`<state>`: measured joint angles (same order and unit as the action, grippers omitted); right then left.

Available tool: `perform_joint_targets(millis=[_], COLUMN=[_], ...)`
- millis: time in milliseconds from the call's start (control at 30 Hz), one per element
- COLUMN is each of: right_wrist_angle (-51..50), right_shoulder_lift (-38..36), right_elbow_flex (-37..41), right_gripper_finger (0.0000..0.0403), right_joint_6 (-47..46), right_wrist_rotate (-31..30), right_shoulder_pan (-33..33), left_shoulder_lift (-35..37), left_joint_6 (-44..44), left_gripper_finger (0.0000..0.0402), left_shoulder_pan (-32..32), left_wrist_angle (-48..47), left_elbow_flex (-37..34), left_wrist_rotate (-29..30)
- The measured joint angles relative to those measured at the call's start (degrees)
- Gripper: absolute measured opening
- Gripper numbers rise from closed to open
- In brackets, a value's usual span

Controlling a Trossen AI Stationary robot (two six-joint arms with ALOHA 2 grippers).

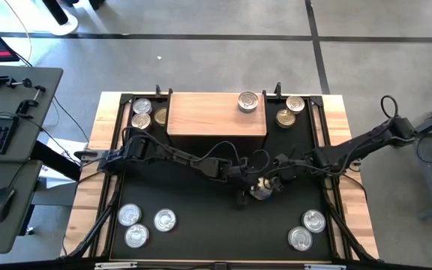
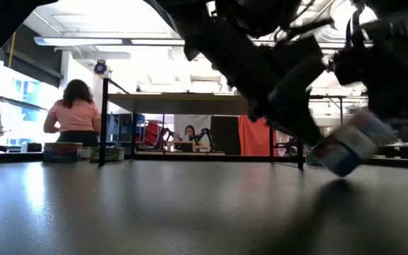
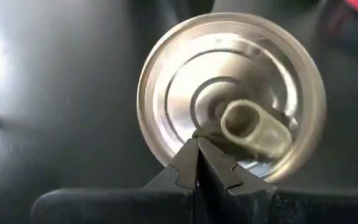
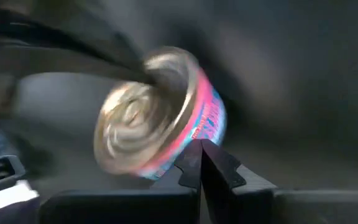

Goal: Stack canned seafood by type on shelf
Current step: Stack the blue and pink tuna can on top of the blue and pink tuna can on the shelf

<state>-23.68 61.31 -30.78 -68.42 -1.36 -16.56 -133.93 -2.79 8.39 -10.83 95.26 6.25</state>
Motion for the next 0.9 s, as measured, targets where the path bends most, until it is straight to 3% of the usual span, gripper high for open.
perform_joint_targets(millis=[367, 667, 900], right_wrist_angle=[-0.51, -11.26, -15.18], right_shoulder_lift=[3.25, 2.67, 2.76], right_elbow_flex=[-5.96, -17.28, -23.72], right_gripper_finger=[0.0000, 0.0000, 0.0001], right_joint_6=[1.78, 23.73, 39.01], right_wrist_rotate=[-2.14, -5.48, -3.16], right_shoulder_pan=[-0.11, -0.47, -0.70], left_shoulder_lift=[-0.54, 2.74, 7.99], left_joint_6=[-0.02, 1.06, 3.30], left_gripper_finger=[0.0000, 0.0000, 0.0000], left_shoulder_pan=[1.44, 0.20, -2.59], left_wrist_angle=[-3.50, -13.19, -20.50], left_elbow_flex=[-0.28, -0.47, -0.91], left_wrist_rotate=[0.14, -0.91, 3.58])
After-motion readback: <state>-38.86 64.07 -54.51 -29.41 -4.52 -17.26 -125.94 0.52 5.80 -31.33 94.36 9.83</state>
